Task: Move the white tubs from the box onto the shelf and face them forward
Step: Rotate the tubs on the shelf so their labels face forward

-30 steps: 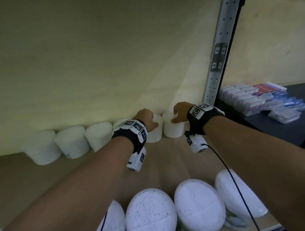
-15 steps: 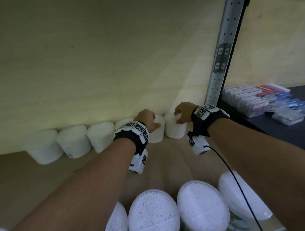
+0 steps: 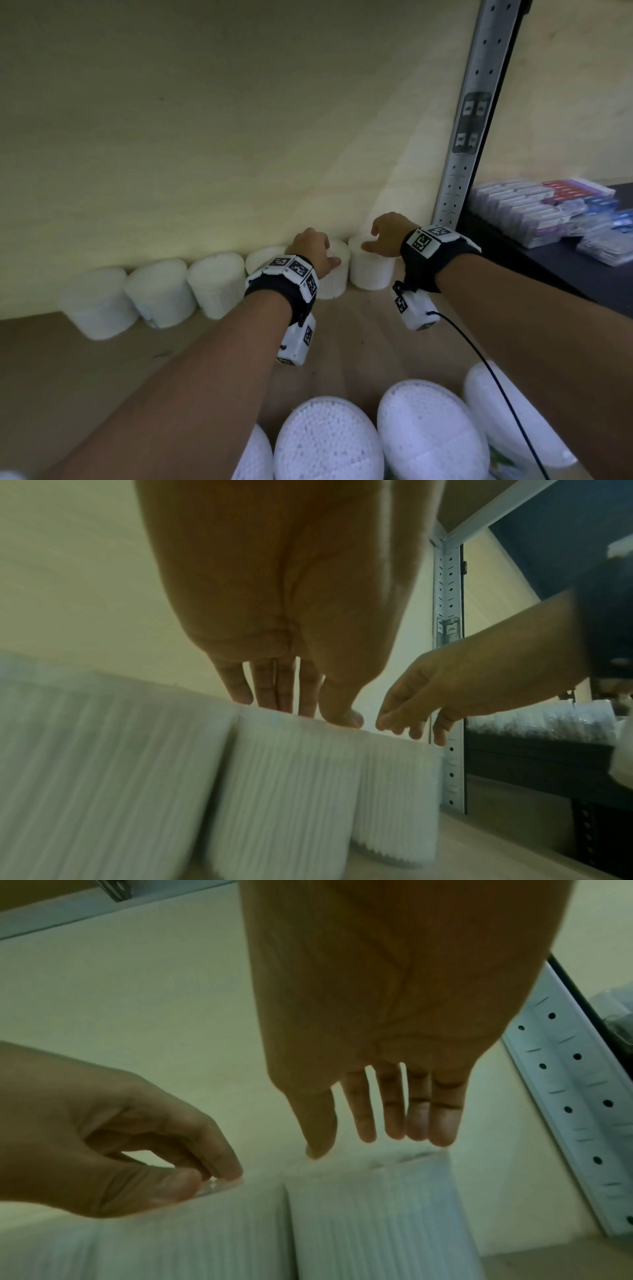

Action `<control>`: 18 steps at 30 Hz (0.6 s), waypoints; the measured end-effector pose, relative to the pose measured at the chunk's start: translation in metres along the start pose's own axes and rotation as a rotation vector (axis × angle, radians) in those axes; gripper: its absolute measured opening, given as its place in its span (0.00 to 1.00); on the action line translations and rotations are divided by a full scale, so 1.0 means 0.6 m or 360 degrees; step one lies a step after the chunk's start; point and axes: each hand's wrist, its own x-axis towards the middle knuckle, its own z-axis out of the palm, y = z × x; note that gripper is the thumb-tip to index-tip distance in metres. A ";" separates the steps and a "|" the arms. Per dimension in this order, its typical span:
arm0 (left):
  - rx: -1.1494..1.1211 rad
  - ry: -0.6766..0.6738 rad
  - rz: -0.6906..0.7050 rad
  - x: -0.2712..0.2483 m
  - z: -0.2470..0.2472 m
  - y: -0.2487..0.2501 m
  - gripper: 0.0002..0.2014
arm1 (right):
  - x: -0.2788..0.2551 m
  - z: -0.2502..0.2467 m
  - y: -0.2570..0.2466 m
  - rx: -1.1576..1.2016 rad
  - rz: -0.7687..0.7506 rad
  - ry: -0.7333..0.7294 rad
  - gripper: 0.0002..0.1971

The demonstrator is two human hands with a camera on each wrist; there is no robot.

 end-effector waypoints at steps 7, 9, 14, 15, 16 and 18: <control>0.0002 -0.0006 -0.0006 0.002 0.003 -0.003 0.22 | 0.008 0.007 -0.008 -0.0055 0.0045 -0.0044 0.31; -0.0004 -0.0004 0.0000 0.003 0.003 -0.004 0.22 | 0.008 0.006 -0.007 -0.0054 0.0054 -0.0054 0.30; 0.0016 -0.0008 0.0005 0.002 0.003 -0.003 0.23 | 0.004 0.002 -0.005 -0.0057 0.0013 -0.0056 0.25; 0.0017 -0.0010 0.0005 0.003 0.004 -0.004 0.23 | 0.003 0.000 -0.005 -0.0059 -0.0004 -0.0069 0.24; 0.0015 -0.0013 0.0004 0.003 0.004 -0.004 0.23 | 0.003 -0.002 -0.004 -0.0059 -0.0021 -0.0087 0.24; 0.0014 -0.0011 0.0006 0.003 0.005 -0.005 0.22 | 0.003 -0.004 -0.001 -0.0014 -0.0046 -0.0118 0.23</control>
